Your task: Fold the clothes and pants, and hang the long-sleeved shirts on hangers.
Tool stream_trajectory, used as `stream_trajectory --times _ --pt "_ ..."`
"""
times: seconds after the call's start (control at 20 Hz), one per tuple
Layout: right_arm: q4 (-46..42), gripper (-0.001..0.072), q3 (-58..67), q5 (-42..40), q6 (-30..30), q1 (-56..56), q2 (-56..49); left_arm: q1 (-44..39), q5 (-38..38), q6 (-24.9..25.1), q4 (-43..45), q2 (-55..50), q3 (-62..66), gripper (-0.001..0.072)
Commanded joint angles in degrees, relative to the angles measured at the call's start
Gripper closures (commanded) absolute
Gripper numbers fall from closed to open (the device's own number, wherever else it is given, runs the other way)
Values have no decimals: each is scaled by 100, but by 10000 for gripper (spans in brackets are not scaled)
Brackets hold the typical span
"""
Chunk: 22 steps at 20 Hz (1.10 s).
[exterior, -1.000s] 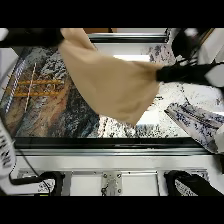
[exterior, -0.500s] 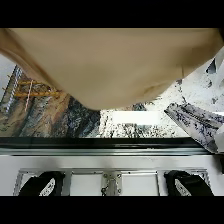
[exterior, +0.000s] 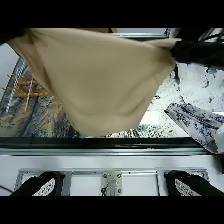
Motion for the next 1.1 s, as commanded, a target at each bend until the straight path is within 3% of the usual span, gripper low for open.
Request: stream_trajectory --times 0.0,0.05,0.35,0.5,0.7,0.75,0.8,0.85,1.05 --pt "83 200 9 -398 -413 -15 -1222 4 -90 4 -42 -944 48 688" --pt "83 47 11 -634 -560 -50 -1388 -33 -129 4 -44 -1075 48 689" --pt "63 51 22 -1161 -612 -472 -654 -1211 -581 791 -66 -1158 48 689" --pt "42 51 22 -1161 -645 -715 55 -2697 -1058 901 -52 -1198 2 689" --pt "-162 51 20 -984 -645 -927 748 -4789 -1029 824 -44 -1196 -514 688" --pt "-236 51 20 -911 -647 -957 855 -5160 -944 726 -42 -1196 -693 566" --pt "-269 51 20 -828 -647 -977 938 -5473 -876 728 -37 -1196 -855 153" --pt "-289 51 20 -739 -647 -999 999 -5637 -800 723 -37 -1196 -940 27" --pt "-286 51 17 -282 -647 -1008 1095 -5344 -802 208 310 -1110 -944 27"
